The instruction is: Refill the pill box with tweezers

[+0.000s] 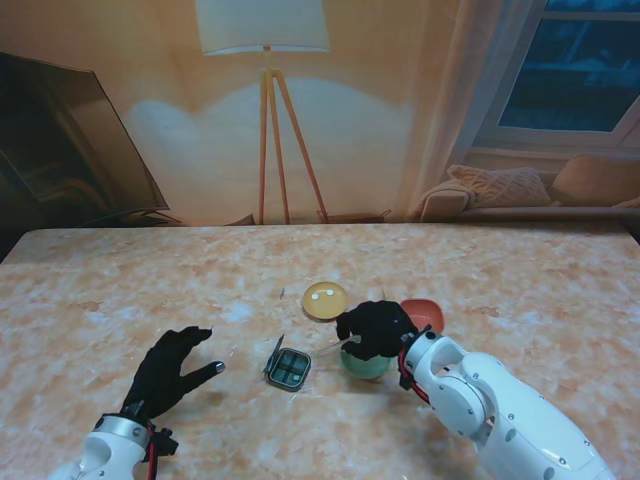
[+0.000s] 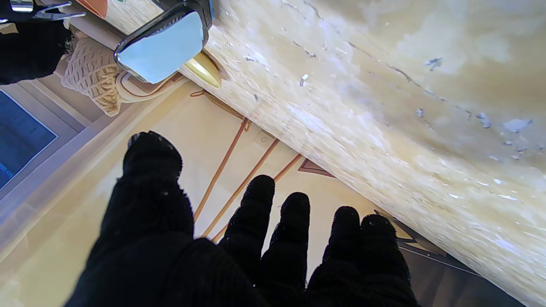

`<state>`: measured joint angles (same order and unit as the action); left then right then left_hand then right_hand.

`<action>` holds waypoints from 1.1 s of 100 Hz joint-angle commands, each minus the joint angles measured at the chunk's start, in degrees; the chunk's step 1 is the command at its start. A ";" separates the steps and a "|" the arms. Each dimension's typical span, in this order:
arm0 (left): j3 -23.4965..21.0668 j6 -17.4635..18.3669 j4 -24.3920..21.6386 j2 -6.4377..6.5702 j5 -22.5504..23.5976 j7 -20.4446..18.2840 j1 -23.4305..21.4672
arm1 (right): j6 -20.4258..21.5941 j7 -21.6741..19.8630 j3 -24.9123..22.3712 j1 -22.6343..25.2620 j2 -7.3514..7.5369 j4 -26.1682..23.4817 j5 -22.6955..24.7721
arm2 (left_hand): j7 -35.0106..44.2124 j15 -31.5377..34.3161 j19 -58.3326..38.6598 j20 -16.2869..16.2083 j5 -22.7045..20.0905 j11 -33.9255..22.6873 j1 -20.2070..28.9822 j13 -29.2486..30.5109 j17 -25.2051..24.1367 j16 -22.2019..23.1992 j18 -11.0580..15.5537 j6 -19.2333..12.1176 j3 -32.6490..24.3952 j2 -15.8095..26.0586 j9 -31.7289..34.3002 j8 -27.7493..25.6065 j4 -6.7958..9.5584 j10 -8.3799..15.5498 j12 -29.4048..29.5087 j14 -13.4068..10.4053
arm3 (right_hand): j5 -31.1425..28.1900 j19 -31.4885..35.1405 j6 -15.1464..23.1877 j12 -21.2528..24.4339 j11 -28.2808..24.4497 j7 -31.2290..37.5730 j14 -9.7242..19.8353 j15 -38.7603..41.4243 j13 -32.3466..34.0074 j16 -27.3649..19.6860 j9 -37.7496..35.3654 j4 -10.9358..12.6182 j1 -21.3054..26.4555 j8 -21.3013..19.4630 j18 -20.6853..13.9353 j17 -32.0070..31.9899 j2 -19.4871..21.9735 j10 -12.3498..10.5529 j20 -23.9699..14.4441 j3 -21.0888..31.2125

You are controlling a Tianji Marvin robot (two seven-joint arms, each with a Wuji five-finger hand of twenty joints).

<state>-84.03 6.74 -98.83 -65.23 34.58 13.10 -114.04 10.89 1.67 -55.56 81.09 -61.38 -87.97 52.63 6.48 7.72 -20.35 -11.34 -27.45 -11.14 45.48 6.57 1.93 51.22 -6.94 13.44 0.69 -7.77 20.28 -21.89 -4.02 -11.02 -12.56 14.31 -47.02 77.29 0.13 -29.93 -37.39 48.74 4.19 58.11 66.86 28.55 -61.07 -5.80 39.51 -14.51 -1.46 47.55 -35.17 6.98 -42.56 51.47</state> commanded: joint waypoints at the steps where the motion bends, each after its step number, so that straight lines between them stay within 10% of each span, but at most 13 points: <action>1: -0.16 0.39 -0.14 -0.07 0.10 -0.88 -0.22 | -0.04 -1.44 -0.93 1.44 0.76 -0.78 0.69 | 0.09 -0.08 -0.46 -0.57 -1.02 -0.03 0.32 -0.38 0.04 0.30 3.64 -0.82 0.88 1.85 0.82 0.50 1.16 1.06 0.48 -0.76 | -1.91 0.48 3.01 0.02 -1.33 4.20 -0.45 1.25 0.31 1.08 -2.00 0.56 3.09 0.04 -3.41 1.29 1.66 2.57 -1.17 2.74; 49: -0.20 2.26 0.64 0.01 0.00 -1.04 0.41 | -1.54 -4.35 -9.29 6.96 1.85 -4.03 7.20 | -0.13 -0.20 -0.14 -0.41 -0.55 0.16 0.11 -0.69 -0.10 -0.24 3.63 -0.79 0.92 1.96 0.53 0.61 1.17 1.01 0.53 -0.74 | -1.40 0.44 2.45 0.32 -1.29 4.04 -0.09 1.04 0.22 0.88 -1.43 0.56 3.02 0.30 -3.32 1.36 1.54 2.76 -1.10 2.45; 110: -0.44 2.40 0.48 -0.05 -0.65 -1.18 0.01 | -4.43 -6.19 -8.49 5.33 2.41 -1.96 10.81 | -0.23 -0.10 -0.06 -0.38 -0.34 0.28 -0.32 -0.76 -0.10 -0.65 3.75 -0.69 0.93 2.09 0.40 0.71 1.17 0.99 0.55 -0.80 | 0.09 -0.63 1.20 0.80 -0.81 3.05 -0.58 0.10 -1.06 0.71 0.18 -0.06 1.08 0.63 -2.89 0.35 0.66 3.01 -0.63 2.43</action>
<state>-84.35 8.98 -98.12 -65.16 34.09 12.86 -113.53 6.96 -3.78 -64.58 86.52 -58.69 -90.46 63.27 6.48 7.72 -20.35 -11.34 -27.45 -11.14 45.48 6.58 1.93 51.22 -6.91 13.44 0.69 -7.77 20.28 -21.89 -4.02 -11.02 -12.56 14.30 -46.57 77.07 -0.29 -29.93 -37.83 48.74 4.21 58.16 66.86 28.61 -60.85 -5.80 39.45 -13.85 -1.46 47.89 -35.16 7.00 -42.60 51.47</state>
